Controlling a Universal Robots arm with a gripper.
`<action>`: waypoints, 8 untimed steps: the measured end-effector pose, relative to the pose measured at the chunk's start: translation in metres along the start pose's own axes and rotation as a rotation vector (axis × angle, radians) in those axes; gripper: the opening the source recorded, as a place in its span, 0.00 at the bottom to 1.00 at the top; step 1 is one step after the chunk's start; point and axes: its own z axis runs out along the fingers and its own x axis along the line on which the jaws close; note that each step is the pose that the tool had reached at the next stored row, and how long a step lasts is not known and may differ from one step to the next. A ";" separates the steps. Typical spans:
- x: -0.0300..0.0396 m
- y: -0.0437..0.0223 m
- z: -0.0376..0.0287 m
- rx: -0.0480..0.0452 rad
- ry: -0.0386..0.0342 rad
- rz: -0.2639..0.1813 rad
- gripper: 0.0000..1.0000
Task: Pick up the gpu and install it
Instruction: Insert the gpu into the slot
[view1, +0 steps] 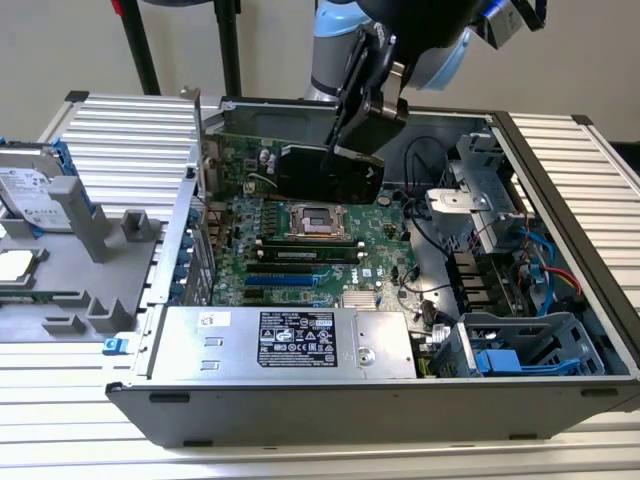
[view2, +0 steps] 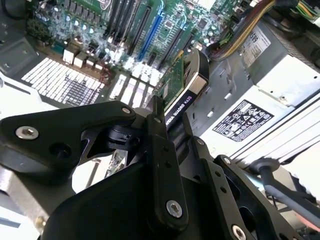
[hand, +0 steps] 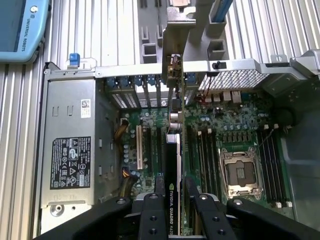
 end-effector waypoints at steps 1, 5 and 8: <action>0.0000 0.0000 0.0000 0.0000 0.0010 -0.003 0.00; 0.0000 0.0000 0.0000 0.0000 0.0046 -0.017 0.00; 0.0000 0.0000 0.0000 0.0001 0.0073 -0.026 0.00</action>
